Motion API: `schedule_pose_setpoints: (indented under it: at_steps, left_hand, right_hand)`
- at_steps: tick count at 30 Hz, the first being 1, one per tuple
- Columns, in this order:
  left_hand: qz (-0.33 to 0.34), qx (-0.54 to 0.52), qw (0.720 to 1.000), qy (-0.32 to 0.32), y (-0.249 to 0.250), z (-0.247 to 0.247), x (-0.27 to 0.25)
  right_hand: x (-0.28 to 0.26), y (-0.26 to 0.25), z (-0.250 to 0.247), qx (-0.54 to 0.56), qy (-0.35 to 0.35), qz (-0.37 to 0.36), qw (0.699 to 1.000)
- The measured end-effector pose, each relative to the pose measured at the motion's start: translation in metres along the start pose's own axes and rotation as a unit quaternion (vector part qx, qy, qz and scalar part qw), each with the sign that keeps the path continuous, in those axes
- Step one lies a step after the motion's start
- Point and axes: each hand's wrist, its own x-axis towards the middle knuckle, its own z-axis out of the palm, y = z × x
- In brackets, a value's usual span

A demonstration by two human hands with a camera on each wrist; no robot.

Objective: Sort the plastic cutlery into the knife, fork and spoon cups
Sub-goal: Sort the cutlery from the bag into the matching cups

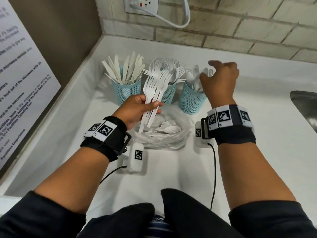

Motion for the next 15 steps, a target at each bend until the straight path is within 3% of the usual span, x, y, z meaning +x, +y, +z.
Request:
schedule_pose_setpoints:
  at_steps: [2, 4, 7, 11, 15]
  left_hand:
    - [-0.005, -0.023, 1.0, 0.003, 0.0, 0.001, 0.001]
    - [-0.007, -0.034, 0.999, 0.002, 0.001, 0.001, 0.001]
    - [-0.008, -0.042, 0.999, -0.005, 0.003, 0.004, 0.0]
    - [-0.014, -0.058, 0.998, -0.036, 0.008, 0.007, -0.006]
    - [-0.028, -0.076, 0.995, -0.059, 0.011, 0.006, -0.008]
  right_hand:
    - [0.0, -0.011, -0.004, 0.078, 0.021, -0.046, 0.996]
    - [-0.003, -0.024, -0.006, 0.15, -0.021, -0.073, 0.986]
    - [-0.01, -0.04, -0.006, 0.21, -0.18, -0.063, 0.959]
    - [-0.022, -0.041, 0.001, 0.313, -0.36, -0.003, 0.879]
    - [-0.025, -0.034, 0.008, 0.407, -0.361, 0.036, 0.838]
